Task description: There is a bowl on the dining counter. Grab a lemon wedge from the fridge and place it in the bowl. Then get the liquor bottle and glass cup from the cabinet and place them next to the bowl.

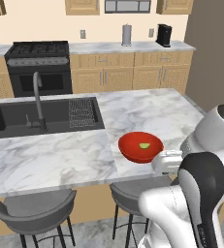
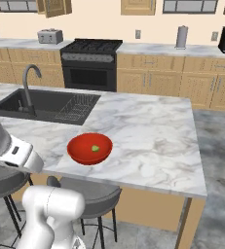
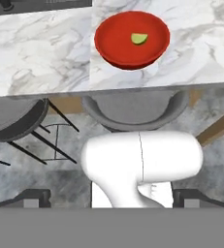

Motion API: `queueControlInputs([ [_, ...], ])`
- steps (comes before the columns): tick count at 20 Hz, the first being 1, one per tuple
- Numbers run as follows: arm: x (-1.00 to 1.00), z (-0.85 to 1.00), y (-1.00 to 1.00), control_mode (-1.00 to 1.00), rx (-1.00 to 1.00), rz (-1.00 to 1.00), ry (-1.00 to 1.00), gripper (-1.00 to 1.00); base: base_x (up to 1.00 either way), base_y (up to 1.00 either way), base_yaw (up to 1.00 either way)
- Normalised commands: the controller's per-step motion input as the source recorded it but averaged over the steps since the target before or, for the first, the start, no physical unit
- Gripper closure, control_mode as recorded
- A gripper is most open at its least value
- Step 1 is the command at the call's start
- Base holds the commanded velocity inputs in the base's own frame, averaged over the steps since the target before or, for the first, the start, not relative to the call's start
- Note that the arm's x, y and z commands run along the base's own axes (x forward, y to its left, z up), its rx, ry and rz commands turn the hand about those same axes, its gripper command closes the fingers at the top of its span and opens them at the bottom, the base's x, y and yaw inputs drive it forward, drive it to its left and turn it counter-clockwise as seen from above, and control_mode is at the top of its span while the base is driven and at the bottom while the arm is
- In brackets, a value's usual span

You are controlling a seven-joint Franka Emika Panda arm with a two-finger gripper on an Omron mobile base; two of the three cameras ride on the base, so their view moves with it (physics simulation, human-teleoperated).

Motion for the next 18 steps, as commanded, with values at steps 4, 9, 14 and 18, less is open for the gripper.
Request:
queueControlInputs([
  [4,-0.02,0.05,0.00,-1.00,-0.04,0.03,-0.22,-1.00,0.00,0.00,0.00],
  [9,-0.06,0.34,0.02,-1.00,-0.18,0.09,-0.50,-1.00,0.00,0.00,0.00],
  [14,-0.03,0.15,0.07,1.00,-0.06,0.02,-0.16,-1.00,-0.13,0.29,0.04],
  [18,0.00,0.00,0.00,1.00,0.00,0.00,0.00,-1.00,-0.23,0.97,0.14],
])
